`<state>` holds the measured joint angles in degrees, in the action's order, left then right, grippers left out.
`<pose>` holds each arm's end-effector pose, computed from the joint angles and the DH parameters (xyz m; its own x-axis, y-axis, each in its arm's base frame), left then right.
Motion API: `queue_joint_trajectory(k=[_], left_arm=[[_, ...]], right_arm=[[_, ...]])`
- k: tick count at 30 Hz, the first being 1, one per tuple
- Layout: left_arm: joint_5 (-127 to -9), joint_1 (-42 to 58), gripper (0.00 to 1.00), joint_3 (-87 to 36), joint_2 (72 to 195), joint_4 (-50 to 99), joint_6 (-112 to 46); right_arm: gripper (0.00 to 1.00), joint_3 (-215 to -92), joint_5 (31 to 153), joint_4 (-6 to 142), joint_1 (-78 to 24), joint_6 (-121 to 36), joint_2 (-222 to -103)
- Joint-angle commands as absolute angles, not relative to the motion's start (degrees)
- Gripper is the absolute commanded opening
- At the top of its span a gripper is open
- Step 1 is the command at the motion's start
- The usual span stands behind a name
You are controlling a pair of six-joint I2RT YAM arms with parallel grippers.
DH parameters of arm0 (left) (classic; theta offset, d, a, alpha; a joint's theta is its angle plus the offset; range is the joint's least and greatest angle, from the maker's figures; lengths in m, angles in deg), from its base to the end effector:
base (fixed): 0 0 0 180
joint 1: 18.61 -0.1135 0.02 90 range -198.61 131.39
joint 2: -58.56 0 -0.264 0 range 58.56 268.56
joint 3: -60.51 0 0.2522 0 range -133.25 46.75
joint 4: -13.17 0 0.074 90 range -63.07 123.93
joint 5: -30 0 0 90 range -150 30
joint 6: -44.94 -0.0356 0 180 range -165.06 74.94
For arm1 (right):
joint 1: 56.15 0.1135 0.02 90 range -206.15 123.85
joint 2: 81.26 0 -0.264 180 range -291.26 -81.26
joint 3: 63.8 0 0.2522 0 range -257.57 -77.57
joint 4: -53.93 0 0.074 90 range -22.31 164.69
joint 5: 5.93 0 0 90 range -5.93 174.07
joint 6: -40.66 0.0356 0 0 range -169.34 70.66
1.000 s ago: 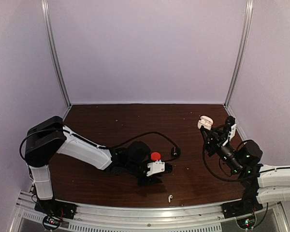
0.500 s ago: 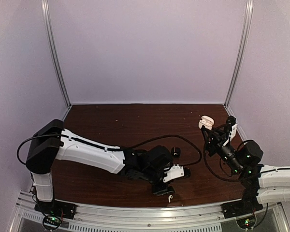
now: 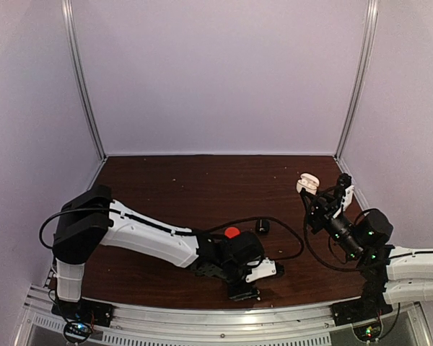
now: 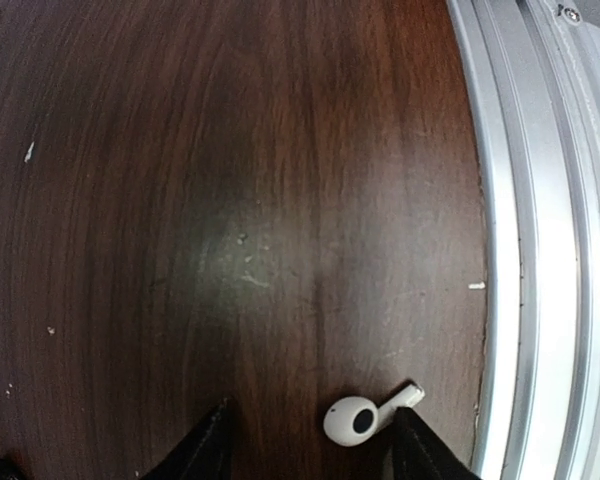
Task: Insert the wireless bluetooth earbuds into the charging case
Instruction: Adjust the right earbud at the corner of the board.
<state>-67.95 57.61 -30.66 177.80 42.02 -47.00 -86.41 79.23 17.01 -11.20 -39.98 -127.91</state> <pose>0.0979 -0.4199 0.1336 -0.1663 0.8188 -0.5494 0.9861 0.1349 -0.0973 0.1266 0.1221 0.2271 0.0506 0.2795 -0.9588 -0.6628 0.7275 0.1771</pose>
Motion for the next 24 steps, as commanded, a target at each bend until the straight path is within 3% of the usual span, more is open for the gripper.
queue_joint_trajectory(k=[1, 9, 15, 24], left_arm=[[-64.38, 57.76, 0.54, -31.88, 178.88, 43.88, -46.85], [-58.79, 52.97, 0.46, -31.17, 178.26, 42.72, -45.25], [-56.67, 46.06, 0.45, -29.94, 177.00, 39.81, -40.55], [-65.67, 49.35, 0.53, -31.51, 172.28, 44.06, -44.43]], right_arm=[[0.00, -86.62, 78.78, 16.71, -11.68, -40.43, -127.31], [0.00, -86.47, 78.66, 16.69, -11.76, -40.40, -127.10], [0.00, -86.01, 78.40, 16.63, -11.76, -40.33, -126.72], [0.00, -86.01, 77.73, 18.28, -11.92, -40.98, -125.22]])
